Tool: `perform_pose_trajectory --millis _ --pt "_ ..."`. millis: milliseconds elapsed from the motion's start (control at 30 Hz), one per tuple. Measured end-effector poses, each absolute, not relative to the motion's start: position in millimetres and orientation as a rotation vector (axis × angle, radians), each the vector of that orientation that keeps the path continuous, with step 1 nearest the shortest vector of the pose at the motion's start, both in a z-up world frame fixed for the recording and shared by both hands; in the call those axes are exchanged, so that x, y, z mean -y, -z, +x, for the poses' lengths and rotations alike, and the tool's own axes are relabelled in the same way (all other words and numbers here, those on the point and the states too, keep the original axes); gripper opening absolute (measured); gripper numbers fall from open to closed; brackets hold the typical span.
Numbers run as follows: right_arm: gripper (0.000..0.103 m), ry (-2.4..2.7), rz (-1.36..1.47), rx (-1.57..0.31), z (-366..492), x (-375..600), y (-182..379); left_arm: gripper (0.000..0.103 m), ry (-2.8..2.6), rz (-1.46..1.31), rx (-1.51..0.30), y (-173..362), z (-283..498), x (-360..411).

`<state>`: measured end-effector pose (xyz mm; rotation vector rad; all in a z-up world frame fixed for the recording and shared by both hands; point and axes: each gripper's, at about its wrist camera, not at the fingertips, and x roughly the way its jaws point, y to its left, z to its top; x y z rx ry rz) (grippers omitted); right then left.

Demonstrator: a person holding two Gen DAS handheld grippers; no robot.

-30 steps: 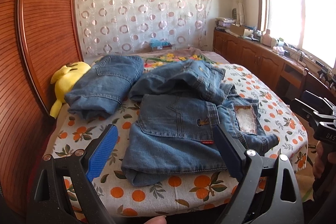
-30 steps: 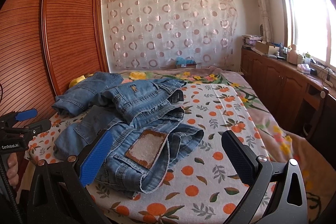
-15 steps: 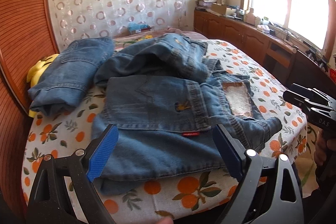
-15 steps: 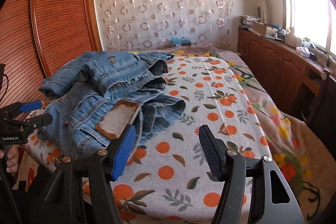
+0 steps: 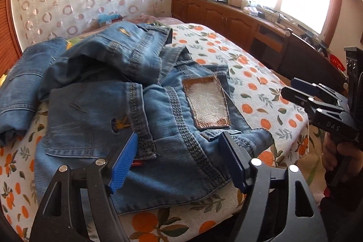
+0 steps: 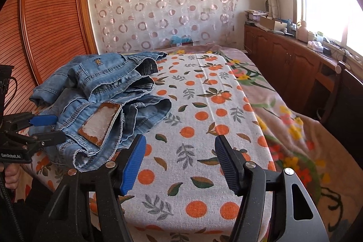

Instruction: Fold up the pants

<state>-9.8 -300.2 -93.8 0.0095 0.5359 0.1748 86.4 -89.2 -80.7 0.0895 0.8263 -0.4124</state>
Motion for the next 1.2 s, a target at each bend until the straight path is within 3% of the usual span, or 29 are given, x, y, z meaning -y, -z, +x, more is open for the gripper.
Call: perform_pose_trajectory --millis 200,300,367,500,533,567,967,1200 --pt "0.065 -0.181 0.012 -0.537 -16 300 94 0.059 0.426 0.11 -0.874 100 90 94" --pt "0.065 -0.187 0.015 -0.539 -10 301 95 0.037 0.453 0.123 -0.861 103 87 95" --pt "0.065 -0.192 0.013 -0.548 -6 299 94 0.033 0.454 0.145 -0.857 104 84 97" --pt "0.065 -0.196 -0.011 -0.548 4 297 90 0.016 0.457 0.157 -0.849 101 81 97" --pt "0.065 -0.195 -0.008 -0.546 6 298 89 0.006 0.456 0.138 -0.846 99 81 94" --pt "0.065 -0.195 -0.003 -0.546 7 299 88 0.002 0.441 0.133 -0.843 96 81 91" --pt "0.065 -0.195 0.01 -0.56 11 298 89 0.002 0.447 0.104 -0.756 61 71 72" --pt "0.065 -0.184 0.015 -0.555 11 302 88 0.002 0.352 0.042 -0.68 33 66 23"
